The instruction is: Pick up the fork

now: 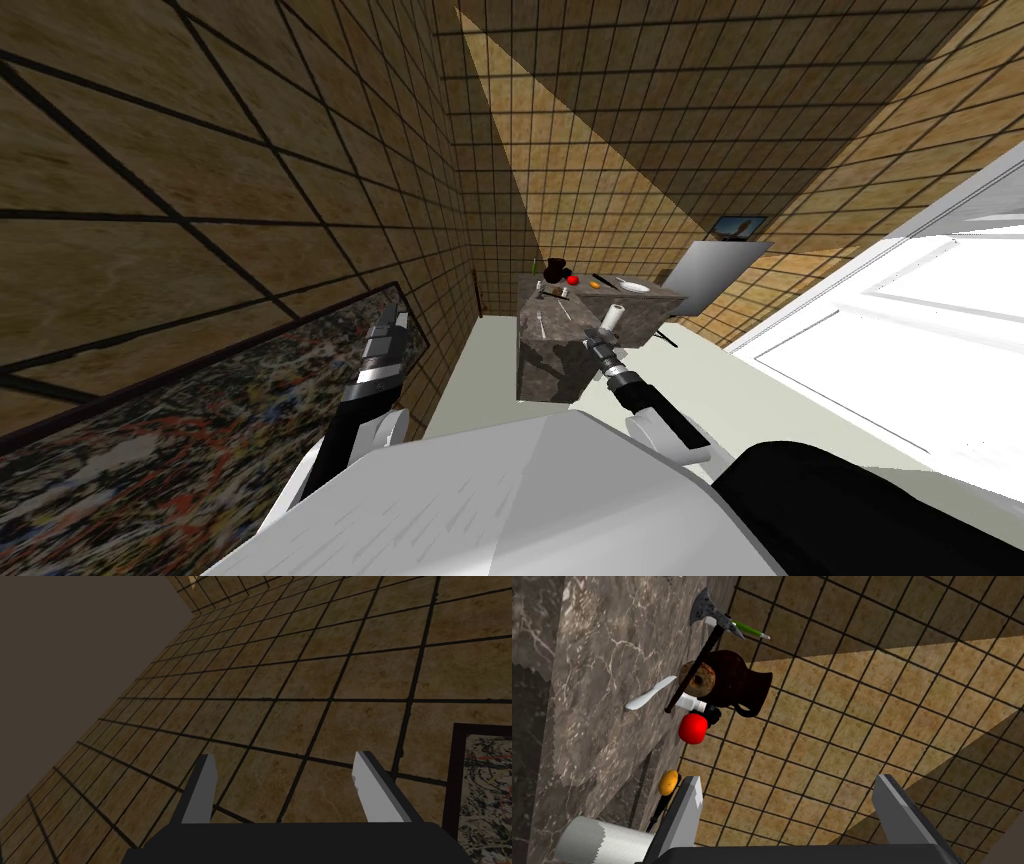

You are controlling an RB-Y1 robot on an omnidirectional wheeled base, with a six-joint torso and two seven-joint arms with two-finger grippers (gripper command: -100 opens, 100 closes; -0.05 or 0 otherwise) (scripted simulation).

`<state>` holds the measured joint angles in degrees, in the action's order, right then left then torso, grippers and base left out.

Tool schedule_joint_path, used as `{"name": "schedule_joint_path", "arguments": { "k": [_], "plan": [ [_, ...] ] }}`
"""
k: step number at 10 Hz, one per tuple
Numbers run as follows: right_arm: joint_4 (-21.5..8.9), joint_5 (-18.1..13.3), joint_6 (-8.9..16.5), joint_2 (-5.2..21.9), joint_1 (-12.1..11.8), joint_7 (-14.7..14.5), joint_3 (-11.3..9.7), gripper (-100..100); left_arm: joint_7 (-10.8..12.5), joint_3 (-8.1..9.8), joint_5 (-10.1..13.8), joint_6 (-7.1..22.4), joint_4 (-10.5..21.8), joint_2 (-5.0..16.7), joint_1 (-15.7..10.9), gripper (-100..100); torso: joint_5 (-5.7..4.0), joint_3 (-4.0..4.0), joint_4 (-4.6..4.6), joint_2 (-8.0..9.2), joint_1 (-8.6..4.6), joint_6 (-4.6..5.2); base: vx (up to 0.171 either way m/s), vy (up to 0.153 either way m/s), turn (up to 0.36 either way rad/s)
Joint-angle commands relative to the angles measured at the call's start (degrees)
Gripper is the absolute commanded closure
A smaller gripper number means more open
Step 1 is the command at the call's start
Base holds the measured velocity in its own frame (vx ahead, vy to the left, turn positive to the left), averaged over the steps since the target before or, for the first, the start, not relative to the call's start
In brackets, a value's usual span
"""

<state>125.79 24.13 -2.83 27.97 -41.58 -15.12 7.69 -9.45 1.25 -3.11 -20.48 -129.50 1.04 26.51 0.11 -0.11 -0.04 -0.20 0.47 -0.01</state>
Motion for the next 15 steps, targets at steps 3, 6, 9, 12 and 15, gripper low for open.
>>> {"name": "schedule_joint_path", "arguments": {
  "k": [3,6,9,12,15],
  "plan": [
    [-0.49,2.74,4.38,4.18,-2.58,-2.3,0.83,-100,0.0,0.0,0.0,0.0,0.0,0.0,0.0,0,-0.03,0.03,0.01,0.07,-0.13,0.0,0.035,0.09,0.004],
    [-0.78,5.99,9.46,8.5,-5.46,-5.41,1.93,-100,0.0,0.01,0.0,0.0,0.0,0.0,0.0,0,-0.04,0.0,0.0,0.0,-0.17,-0.01,0.055,0.086,0.016],
    [-0.98,9.02,14.27,12.64,-8.23,-8.74,3.06,-100,0.0,0.0,0.0,0.0,0.0,0.0,0.0,0,-0.01,-0.08,-0.03,-0.14,-0.06,-0.01,0.089,0.12,0.024],
    [-1.09,11.76,18.83,16.55,-10.82,-12.23,4.19,-100,0.0,0.01,0.0,0.0,0.0,0.01,0.01,0,-0.04,-0.14,-0.06,-0.23,-0.2,-0.02,0.114,0.081,0.035],
    [-1.11,13.02,21.91,18.38,-12.05,-14.01,4.75,-100,0.0,0.01,0.0,0.0,0.0,0.01,0.0,0,-0.06,-0.08,-0.03,-0.13,-0.28,-0.02,0.08,0.054,0.025]
  ]
}}
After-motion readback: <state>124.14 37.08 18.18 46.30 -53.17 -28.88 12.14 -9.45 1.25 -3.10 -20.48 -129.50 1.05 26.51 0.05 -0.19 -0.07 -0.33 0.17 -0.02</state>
